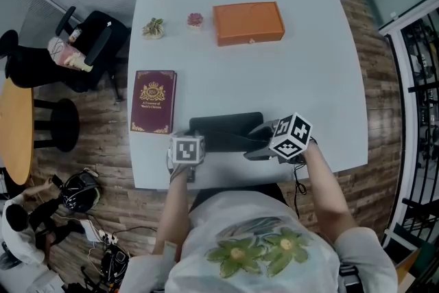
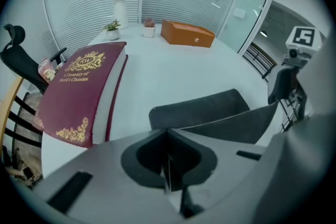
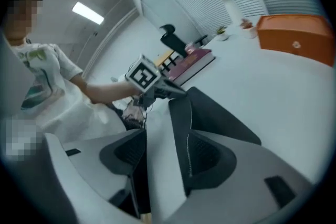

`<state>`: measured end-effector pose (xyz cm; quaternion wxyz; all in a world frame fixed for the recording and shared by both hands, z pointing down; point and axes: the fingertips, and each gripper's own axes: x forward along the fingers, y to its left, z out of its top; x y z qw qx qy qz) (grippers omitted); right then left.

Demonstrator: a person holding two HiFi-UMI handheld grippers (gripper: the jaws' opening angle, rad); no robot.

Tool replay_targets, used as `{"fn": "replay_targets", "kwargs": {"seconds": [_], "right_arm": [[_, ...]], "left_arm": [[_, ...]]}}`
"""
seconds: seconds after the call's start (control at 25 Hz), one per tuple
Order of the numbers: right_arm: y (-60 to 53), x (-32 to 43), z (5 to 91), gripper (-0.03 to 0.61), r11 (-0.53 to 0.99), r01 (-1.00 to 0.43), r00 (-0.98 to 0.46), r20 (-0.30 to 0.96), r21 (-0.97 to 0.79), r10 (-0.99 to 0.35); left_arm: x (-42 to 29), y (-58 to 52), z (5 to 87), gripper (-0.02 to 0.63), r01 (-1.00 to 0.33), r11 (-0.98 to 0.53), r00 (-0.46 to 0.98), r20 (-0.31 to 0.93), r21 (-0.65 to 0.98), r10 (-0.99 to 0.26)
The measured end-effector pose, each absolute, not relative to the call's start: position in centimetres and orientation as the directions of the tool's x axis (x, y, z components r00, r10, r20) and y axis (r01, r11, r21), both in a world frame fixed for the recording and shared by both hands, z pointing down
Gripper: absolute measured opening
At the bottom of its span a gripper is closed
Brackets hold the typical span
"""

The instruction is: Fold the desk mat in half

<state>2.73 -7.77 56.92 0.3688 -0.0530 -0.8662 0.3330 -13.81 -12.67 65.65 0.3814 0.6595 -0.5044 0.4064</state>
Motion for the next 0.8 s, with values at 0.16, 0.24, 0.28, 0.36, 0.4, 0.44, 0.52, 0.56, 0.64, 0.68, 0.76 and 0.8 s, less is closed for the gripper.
{"fn": "replay_targets", "kwargs": {"seconds": [0.16, 0.24, 0.28, 0.36, 0.4, 0.44, 0.52, 0.56, 0.64, 0.68, 0.76, 0.8], "right_arm": [[-7.5, 3.3, 60.9, 0.234, 0.93, -0.14, -0.465, 0.852, -0.339, 0.241], [-8.0, 3.7, 62.1, 0.139, 0.946, -0.146, -0.414, 0.886, -0.29, 0.208], [-8.0, 3.7, 62.3, 0.115, 0.94, -0.16, -0.419, 0.883, -0.302, 0.212], [-8.1, 3.6, 62.1, 0.092, 0.927, -0.192, -0.452, 0.867, -0.324, 0.209], [-8.3, 3.6, 62.0, 0.094, 0.924, -0.208, -0.471, 0.861, -0.322, 0.194], [-8.7, 3.6, 61.9, 0.097, 0.921, -0.228, -0.49, 0.855, -0.316, 0.172], [-9.4, 3.7, 61.6, 0.095, 0.91, -0.275, -0.526, 0.841, -0.311, 0.129], [-9.6, 3.7, 61.5, 0.084, 0.903, -0.293, -0.541, 0.833, -0.315, 0.115], [-9.9, 3.5, 61.2, 0.052, 0.898, -0.315, -0.56, 0.824, -0.308, 0.086], [-10.1, 3.5, 61.2, 0.051, 0.899, -0.325, -0.562, 0.825, -0.293, 0.066], [-10.8, 3.4, 61.2, 0.051, 0.901, -0.351, -0.563, 0.827, -0.255, 0.015], [-11.2, 3.4, 61.1, 0.051, 0.899, -0.368, -0.565, 0.825, -0.238, -0.013]], "left_arm": [[-14.0, -12.9, 65.3, 0.005, -0.976, -0.201, 0.149, 0.918, 0.078, -0.368], [-14.0, -12.9, 65.3, 0.005, -0.977, -0.197, 0.153, 0.918, 0.084, -0.367], [-13.9, -12.8, 65.4, 0.005, -0.977, -0.196, 0.157, 0.918, 0.09, -0.364], [-13.8, -12.7, 65.5, 0.005, -0.976, -0.192, 0.168, 0.917, 0.103, -0.361], [-13.9, -12.7, 65.5, 0.005, -0.976, -0.19, 0.168, 0.917, 0.104, -0.362], [-14.0, -12.7, 65.5, 0.005, -0.977, -0.188, 0.164, 0.917, 0.1, -0.363], [-14.0, -12.7, 65.6, 0.005, -0.977, -0.188, 0.166, 0.918, 0.103, -0.36], [-13.9, -12.7, 65.6, 0.005, -0.976, -0.189, 0.174, 0.918, 0.111, -0.356], [-13.7, -12.5, 65.6, 0.005, -0.973, -0.193, 0.187, 0.919, 0.125, -0.348], [-13.9, -12.5, 65.5, 0.005, -0.973, -0.199, 0.186, 0.917, 0.121, -0.352], [-14.5, -12.9, 64.8, 0.005, -0.973, -0.208, 0.172, 0.909, 0.097, -0.379], [-14.7, -13.1, 64.3, 0.005, -0.974, -0.205, 0.173, 0.902, 0.096, -0.396]]}}
